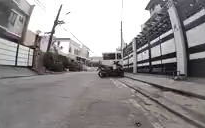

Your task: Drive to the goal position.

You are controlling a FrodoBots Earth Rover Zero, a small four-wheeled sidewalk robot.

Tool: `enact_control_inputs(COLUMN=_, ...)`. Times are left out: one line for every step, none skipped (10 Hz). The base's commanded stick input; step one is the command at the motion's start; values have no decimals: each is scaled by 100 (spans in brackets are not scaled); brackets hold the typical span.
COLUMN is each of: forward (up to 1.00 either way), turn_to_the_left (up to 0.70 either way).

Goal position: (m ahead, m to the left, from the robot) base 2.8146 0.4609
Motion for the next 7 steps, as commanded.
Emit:
enact_control_inputs(forward=11, turn_to_the_left=0)
enact_control_inputs(forward=11, turn_to_the_left=0)
enact_control_inputs(forward=11, turn_to_the_left=0)
enact_control_inputs(forward=11, turn_to_the_left=0)
enact_control_inputs(forward=11, turn_to_the_left=0)
enact_control_inputs(forward=11, turn_to_the_left=0)
enact_control_inputs(forward=11, turn_to_the_left=0)
